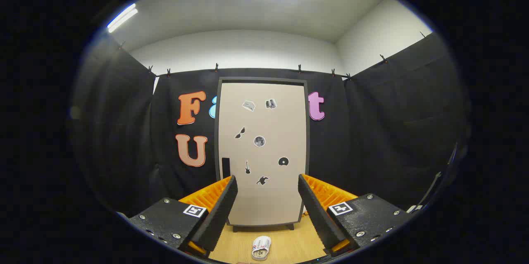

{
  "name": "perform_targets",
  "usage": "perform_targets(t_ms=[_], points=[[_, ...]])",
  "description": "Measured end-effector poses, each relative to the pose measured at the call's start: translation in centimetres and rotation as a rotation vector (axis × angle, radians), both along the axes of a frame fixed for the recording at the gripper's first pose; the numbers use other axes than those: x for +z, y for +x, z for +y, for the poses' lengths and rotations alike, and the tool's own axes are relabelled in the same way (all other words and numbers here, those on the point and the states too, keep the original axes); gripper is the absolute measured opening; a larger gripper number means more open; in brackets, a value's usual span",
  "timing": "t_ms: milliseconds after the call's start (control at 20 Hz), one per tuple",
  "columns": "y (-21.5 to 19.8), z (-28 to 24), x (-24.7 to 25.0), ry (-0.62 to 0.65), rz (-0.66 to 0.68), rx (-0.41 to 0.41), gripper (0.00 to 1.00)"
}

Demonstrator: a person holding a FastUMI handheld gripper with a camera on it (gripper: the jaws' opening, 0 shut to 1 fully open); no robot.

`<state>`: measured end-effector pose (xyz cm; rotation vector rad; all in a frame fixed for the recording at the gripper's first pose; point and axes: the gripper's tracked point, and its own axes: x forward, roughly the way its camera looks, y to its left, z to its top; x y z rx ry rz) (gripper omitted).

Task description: Open the shoe cabinet door, grab the shoes and put them into the shoe cabinet, then close the shoe cabinet door.

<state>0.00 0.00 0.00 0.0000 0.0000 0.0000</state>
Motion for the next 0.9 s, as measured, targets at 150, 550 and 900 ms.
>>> perform_targets(t_ms=[150, 550, 900], points=[[0.2, -0.1, 0.2, 0.017, 0.000, -0.004, 0.92], [0.8, 0.5, 0.0, 0.012, 0.006, 0.004, 0.92], [1.0, 1.0, -0.2, 0.001, 0.011, 0.003, 0.92]])
